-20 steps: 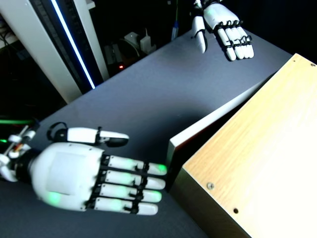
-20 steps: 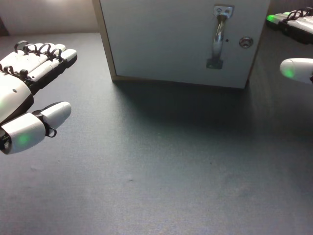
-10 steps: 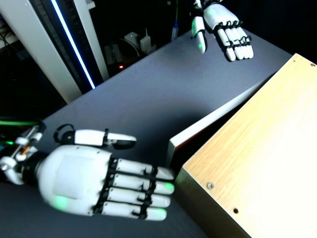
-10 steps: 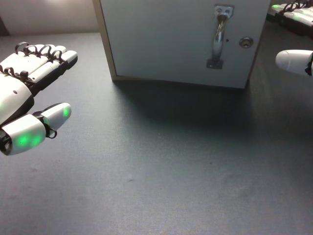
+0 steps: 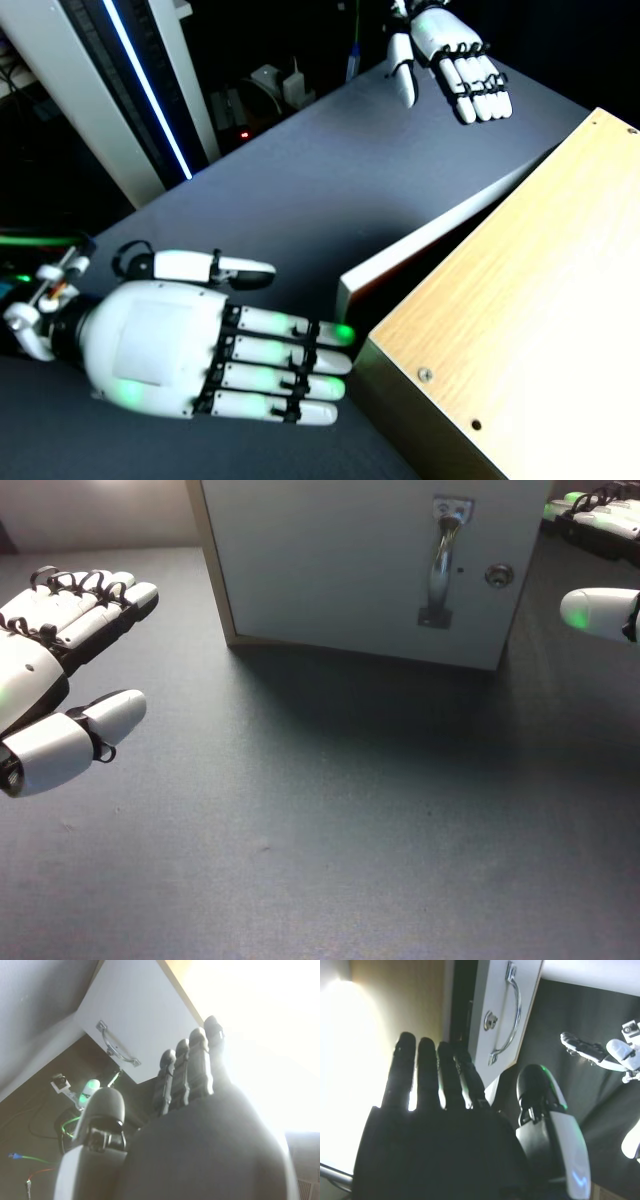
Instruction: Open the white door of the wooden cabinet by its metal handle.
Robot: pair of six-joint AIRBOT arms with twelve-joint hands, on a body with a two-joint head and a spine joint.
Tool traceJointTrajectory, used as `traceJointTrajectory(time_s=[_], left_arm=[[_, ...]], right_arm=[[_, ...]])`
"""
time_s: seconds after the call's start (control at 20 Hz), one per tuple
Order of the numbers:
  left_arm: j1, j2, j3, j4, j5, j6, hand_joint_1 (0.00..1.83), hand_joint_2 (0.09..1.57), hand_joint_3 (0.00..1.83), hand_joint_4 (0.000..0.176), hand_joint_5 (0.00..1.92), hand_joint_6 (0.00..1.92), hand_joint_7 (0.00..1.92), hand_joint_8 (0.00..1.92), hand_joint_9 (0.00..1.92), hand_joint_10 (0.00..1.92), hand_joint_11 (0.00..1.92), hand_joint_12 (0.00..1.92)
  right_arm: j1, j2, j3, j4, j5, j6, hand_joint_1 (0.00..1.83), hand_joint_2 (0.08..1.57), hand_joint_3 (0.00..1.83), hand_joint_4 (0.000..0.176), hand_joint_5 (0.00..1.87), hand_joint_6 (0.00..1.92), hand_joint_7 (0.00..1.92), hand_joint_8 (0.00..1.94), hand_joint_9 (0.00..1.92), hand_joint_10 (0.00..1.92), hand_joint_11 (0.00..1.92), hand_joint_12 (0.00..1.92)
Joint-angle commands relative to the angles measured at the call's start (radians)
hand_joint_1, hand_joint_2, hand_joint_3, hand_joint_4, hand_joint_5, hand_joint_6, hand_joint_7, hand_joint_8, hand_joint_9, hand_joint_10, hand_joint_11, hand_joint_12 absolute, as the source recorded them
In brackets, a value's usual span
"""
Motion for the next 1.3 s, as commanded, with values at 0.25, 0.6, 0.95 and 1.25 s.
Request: traceJointTrajectory(time_s=[0.25,0.6,0.95,1.25], left_arm=[[0.012,0.002,0.001,-0.014,-0.142,-0.014,0.00,1.57,0.12,0.000,0.07,0.00,0.03,0.00,0.02,0.00,0.00,0.14],[0.023,0.003,-0.003,-0.018,-0.148,-0.019,0.00,1.57,0.05,0.000,0.07,0.00,0.03,0.00,0.02,0.00,0.00,0.15],[0.033,0.003,-0.004,-0.024,-0.156,-0.023,0.00,1.57,0.05,0.000,0.07,0.00,0.03,0.00,0.02,0.00,0.00,0.13],[0.033,0.002,-0.004,-0.025,-0.157,-0.023,0.00,1.57,0.07,0.000,0.07,0.00,0.02,0.00,0.02,0.00,0.00,0.13]], right_arm=[[0.000,0.044,-0.046,0.021,0.180,0.004,0.00,1.40,0.00,0.000,0.06,0.00,0.07,0.01,0.03,0.00,0.04,0.02],[-0.049,0.115,-0.114,0.019,0.257,0.004,0.00,1.42,0.01,0.000,0.06,0.00,0.08,0.01,0.04,0.00,0.08,0.03],[-0.059,0.125,-0.171,-0.052,0.294,0.004,0.10,1.50,0.01,0.000,0.06,0.00,0.03,0.00,0.01,0.00,0.03,0.01],[-0.059,0.125,-0.181,-0.075,0.297,0.004,0.28,1.52,0.00,0.000,0.05,0.00,0.01,0.00,0.00,0.00,0.01,0.00]])
